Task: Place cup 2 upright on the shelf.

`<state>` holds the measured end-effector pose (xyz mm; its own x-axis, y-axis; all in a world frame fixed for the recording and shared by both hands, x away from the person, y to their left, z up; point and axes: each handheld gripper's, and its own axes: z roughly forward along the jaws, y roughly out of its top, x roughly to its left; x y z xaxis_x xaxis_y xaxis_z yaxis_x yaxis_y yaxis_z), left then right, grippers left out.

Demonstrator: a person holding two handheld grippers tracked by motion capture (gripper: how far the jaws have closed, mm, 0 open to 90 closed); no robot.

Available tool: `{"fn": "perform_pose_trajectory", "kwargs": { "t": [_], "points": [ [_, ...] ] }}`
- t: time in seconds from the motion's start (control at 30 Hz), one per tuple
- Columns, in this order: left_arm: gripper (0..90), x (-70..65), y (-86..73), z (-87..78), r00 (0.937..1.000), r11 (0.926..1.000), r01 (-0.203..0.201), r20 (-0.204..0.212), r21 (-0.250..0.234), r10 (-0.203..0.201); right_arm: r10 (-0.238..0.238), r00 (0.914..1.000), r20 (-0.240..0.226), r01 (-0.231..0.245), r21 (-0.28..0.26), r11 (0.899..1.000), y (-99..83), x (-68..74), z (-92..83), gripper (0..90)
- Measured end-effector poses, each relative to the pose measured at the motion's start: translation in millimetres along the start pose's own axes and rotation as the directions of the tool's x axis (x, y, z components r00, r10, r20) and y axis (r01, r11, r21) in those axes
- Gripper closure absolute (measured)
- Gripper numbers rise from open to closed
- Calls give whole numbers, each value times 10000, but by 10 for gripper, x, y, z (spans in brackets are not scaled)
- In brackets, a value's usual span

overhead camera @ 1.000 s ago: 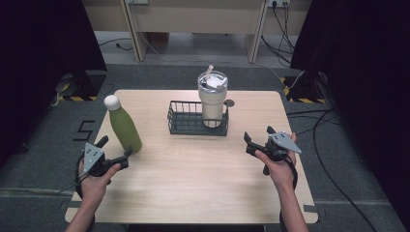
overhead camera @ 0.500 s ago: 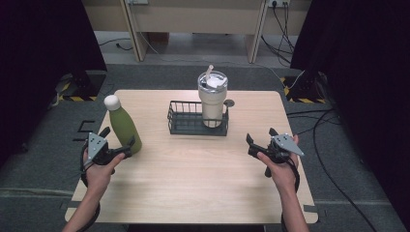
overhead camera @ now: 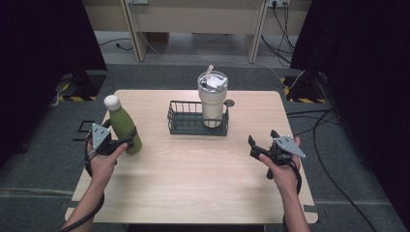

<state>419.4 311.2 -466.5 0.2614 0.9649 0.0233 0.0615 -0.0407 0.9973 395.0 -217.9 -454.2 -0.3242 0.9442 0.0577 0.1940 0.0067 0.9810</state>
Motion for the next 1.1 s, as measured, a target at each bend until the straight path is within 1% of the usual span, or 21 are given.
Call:
{"fn": "perform_pose_trajectory", "kwargs": {
  "t": [0.03, 0.07, 0.1, 0.13, 0.2, 0.43, 0.5, 0.6, 0.7, 0.77, 0.8, 0.83, 0.9, 1.1],
  "points": [
    [0, 8, -2, 13, 10000, 10000, -56, -3, -33, 56, 22, 10000, 14, -23, 26, 10000, -1, -2, -2, 109],
    [0, 10, -9, 23, 10000, 10000, 25, -48, 26, -25, 2, 10000, 18, -2, 20, 10000, -1, -6, -3, 109],
    [0, 20, -10, 38, 10000, 10000, -12, -34, -34, 12, 31, 10000, 4, -31, 16, 10000, -3, -5, -3, 110],
    [0, 19, -13, 41, 9999, 10000, 71, -77, 28, -71, 5, 10000, 17, -5, 20, 10000, -4, -7, -2, 110],
    [1, 20, -13, 57, 9999, 10000, 95, -66, 5, -95, 0, 10000, 0, 0, 50, 10000, -7, -6, 1, 111],
    [42, 16, -11, 80, 9999, 9998, 159, -53, -85, -159, -15, 10000, -52, 15, 54, 10000, -11, 3, 10, 111],
    [61, 13, -13, 83, 9998, 9998, 180, -38, -98, -181, -24, 10000, -46, 24, 69, 10000, -14, 1, 12, 112],
    [101, 15, -14, 90, 9998, 9998, 171, -130, -90, -173, -12, 10000, -48, 13, 110, 9999, -21, 3, 15, 112],
    [143, 12, -15, 97, 9997, 9997, 204, -105, -95, -205, 15, 10000, -74, -14, 114, 9999, -22, 3, 16, 114],
    [163, 11, -17, 97, 9998, 9999, 77, -184, -98, -79, 36, 10000, -55, -35, 129, 9999, -23, 3, 15, 115],
    [190, 17, -19, 94, 9997, 9999, 18, -235, -122, -20, 42, 10000, -45, -42, 136, 9999, -23, 2, 15, 115],
    [204, 25, -20, 92, 9997, 9999, 95, -204, -133, -97, 44, 10000, -50, -43, 140, 9999, -24, -1, 15, 116],
    [208, 27, -22, 89, 9997, 9997, 142, -205, -176, -145, 61, 10000, -28, -60, 158, 9999, -27, -4, 17, 117],
    [211, 38, -19, 97, 10000, 9997, 44, -81, -245, -46, 79, 10000, 1, -79, 193, 9998, -33, -5, 21, 119]
  ]
}}
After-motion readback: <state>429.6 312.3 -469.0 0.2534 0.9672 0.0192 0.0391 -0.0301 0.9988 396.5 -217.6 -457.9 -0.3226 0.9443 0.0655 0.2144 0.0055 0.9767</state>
